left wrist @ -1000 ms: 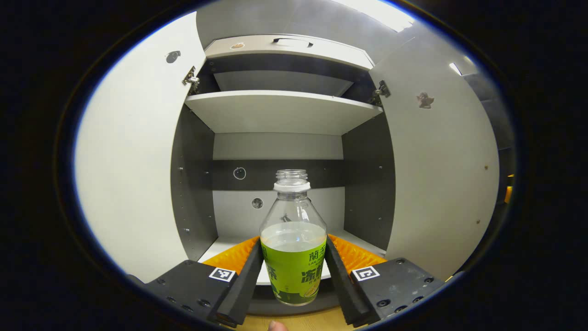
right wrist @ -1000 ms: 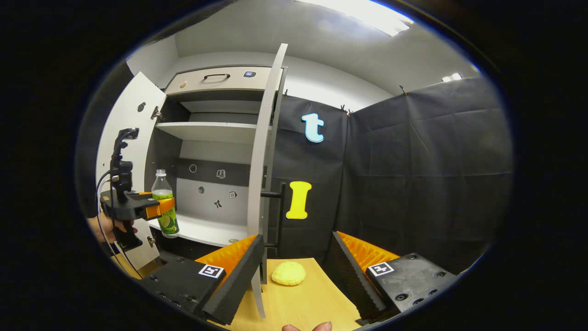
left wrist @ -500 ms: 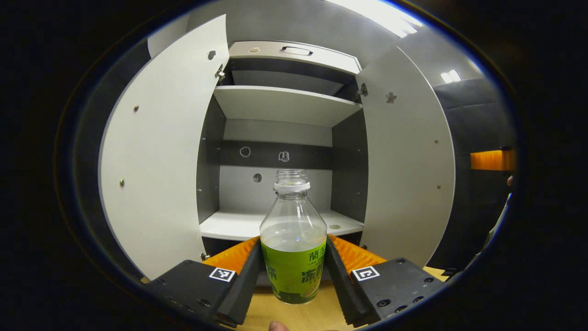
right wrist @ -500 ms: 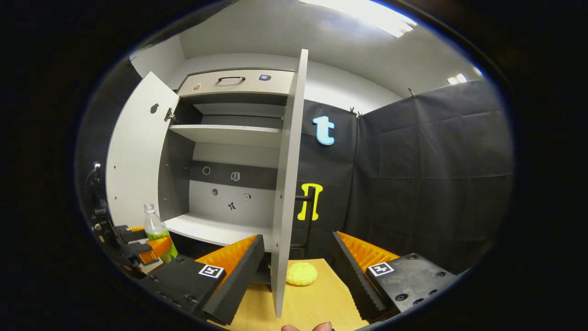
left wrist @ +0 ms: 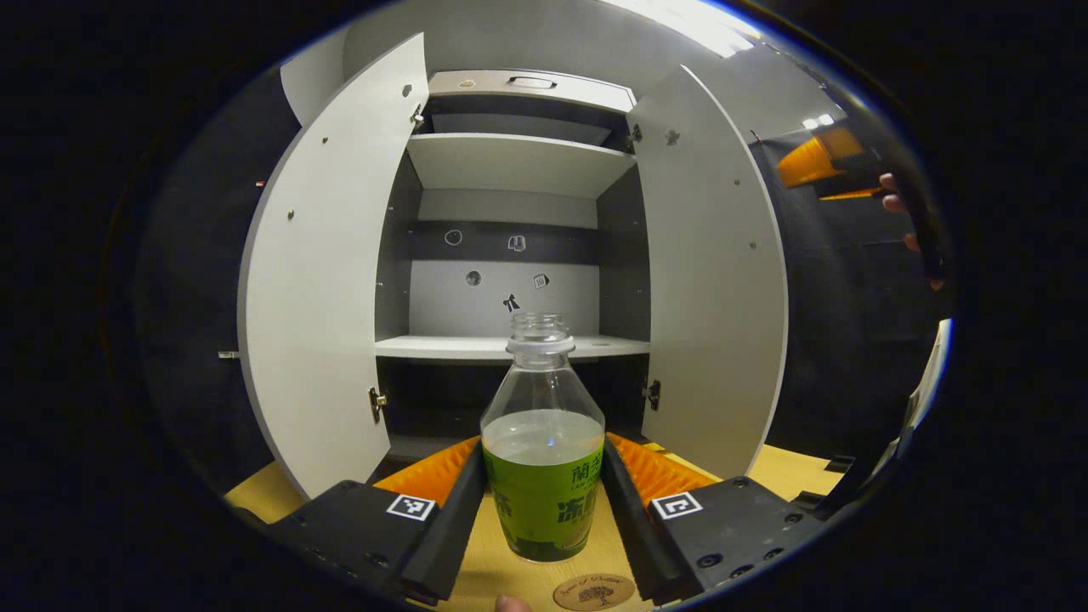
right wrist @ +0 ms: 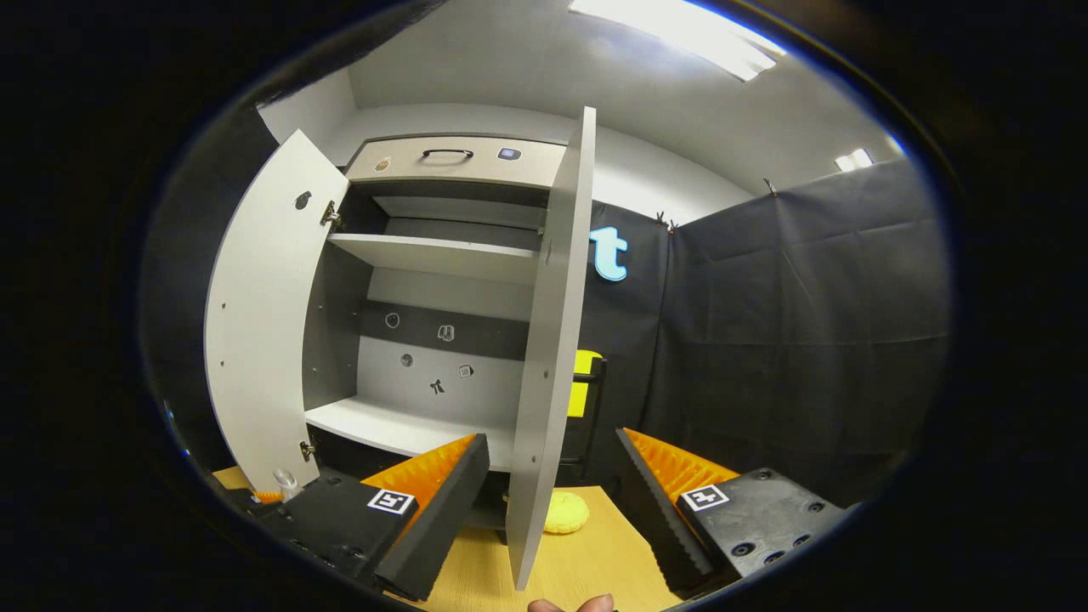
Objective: Grasp the bottle in the cabinet with the left hand and place it on the coaster, then close the right door with the right hand and the left door with the left hand.
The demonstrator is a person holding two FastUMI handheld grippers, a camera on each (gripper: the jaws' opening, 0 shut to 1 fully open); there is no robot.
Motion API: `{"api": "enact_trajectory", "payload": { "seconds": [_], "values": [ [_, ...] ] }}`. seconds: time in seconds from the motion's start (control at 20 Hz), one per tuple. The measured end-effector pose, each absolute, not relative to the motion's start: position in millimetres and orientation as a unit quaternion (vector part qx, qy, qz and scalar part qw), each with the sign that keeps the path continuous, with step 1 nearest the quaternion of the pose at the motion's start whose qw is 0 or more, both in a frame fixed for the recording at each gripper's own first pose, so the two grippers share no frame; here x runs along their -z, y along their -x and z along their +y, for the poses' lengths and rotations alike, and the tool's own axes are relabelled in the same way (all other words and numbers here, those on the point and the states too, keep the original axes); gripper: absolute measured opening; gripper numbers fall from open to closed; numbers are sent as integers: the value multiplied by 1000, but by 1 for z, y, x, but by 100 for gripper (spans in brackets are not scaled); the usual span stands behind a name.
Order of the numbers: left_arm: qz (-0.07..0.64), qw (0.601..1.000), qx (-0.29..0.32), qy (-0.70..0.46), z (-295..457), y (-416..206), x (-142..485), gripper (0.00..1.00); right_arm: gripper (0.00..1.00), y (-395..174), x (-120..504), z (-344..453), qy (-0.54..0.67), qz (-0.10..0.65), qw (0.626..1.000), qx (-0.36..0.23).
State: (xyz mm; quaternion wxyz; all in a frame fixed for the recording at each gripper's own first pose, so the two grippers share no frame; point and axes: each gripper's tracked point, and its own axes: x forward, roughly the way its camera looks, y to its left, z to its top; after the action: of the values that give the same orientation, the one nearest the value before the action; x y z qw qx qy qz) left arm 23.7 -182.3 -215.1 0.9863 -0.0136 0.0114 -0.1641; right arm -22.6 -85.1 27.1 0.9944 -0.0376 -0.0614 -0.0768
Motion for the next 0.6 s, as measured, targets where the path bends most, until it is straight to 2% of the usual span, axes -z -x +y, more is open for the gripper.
{"api": "enact_trajectory", "payload": {
  "seconds": [0.25,0.6],
  "values": [
    [2,986,168,-10,-203,8,260,77,98,19,-36,-71,1,-83,993,80],
    [26,982,186,-21,-232,33,325,77,98,6,-22,-32,1,-60,998,31]
  ]
}}
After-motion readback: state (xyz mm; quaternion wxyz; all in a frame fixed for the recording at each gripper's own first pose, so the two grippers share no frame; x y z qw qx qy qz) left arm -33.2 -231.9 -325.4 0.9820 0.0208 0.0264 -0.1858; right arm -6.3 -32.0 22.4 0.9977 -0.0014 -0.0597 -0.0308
